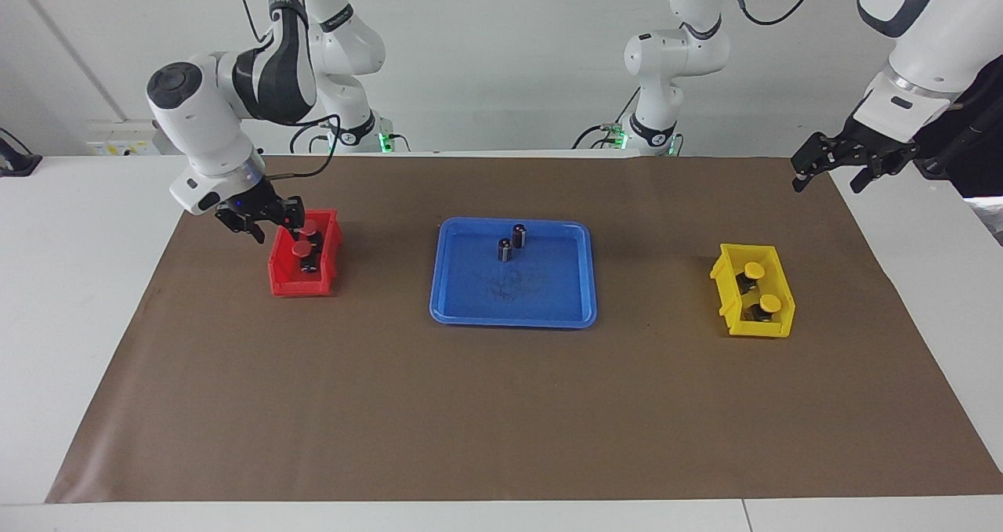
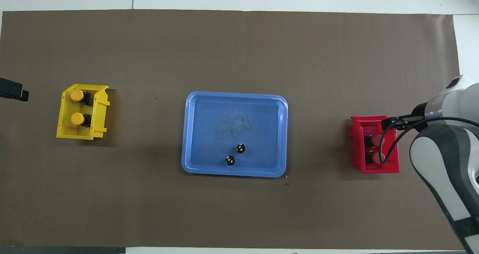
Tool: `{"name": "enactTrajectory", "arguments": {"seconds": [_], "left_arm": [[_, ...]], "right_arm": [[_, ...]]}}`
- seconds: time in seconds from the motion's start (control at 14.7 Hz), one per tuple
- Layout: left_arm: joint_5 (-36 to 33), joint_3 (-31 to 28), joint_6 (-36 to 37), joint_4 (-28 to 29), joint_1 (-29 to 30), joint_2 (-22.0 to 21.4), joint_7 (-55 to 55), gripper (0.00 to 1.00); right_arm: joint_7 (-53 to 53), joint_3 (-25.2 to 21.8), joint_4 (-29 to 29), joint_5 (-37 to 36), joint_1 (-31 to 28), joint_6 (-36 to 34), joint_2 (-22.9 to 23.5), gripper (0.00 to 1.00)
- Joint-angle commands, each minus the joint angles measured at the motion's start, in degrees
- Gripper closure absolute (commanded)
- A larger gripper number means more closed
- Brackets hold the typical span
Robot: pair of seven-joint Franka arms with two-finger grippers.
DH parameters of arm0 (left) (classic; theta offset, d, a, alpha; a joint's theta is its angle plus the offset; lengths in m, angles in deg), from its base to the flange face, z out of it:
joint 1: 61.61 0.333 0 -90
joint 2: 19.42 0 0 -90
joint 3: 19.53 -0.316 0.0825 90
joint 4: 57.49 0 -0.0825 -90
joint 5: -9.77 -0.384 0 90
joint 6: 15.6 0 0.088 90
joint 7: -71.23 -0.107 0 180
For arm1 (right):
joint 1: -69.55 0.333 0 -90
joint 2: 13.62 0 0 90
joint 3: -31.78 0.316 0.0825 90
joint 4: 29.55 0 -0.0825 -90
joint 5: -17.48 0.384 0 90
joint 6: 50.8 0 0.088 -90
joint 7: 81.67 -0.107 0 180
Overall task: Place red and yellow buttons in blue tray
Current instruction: 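Reach the right gripper into the red bin and grasp a red button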
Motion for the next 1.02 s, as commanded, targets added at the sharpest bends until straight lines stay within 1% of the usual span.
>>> {"name": "enactTrajectory", "arguments": {"seconds": [0.0, 0.07, 0.27, 0.41, 0.54, 0.75, 0.95], "left_arm": [[-0.16, 0.01, -0.03, 1.53, -0.02, -1.50, 0.01, 0.00], [-0.16, 0.01, 0.32, 1.53, -0.02, -1.58, 0.01, 0.00], [-0.16, 0.01, 0.23, 1.53, -0.02, -1.50, 0.01, 0.00], [-0.16, 0.01, 0.23, 1.62, -0.02, -1.50, 0.01, 0.00], [-0.16, 0.01, 0.23, 1.53, -0.02, -1.50, 0.01, 0.00], [-0.16, 0.01, 0.23, 1.62, -0.02, -1.50, 0.01, 0.00], [-0.16, 0.01, 0.23, 1.53, -0.02, -1.50, 0.01, 0.00]], "right_arm": [[1.01, 0.09, -2.42, 1.08, -0.20, 2.69, 0.00, 0.39], [1.01, 0.09, -2.95, 1.08, -0.29, 2.87, -0.09, 0.42], [1.09, 0.09, -4.09, 1.08, -0.20, 4.01, -0.09, 0.42], [1.09, 0.09, -5.58, 1.08, -0.12, 5.94, 0.35, 0.42], [1.18, 0.18, -6.12, 1.08, -0.03, 6.04, 0.00, 0.42], [1.36, 0.09, -8.48, 1.08, -0.03, 7.70, -0.53, 0.43], [1.36, 0.09, -8.76, 1.08, -0.03, 8.23, -0.62, 0.45]]}}
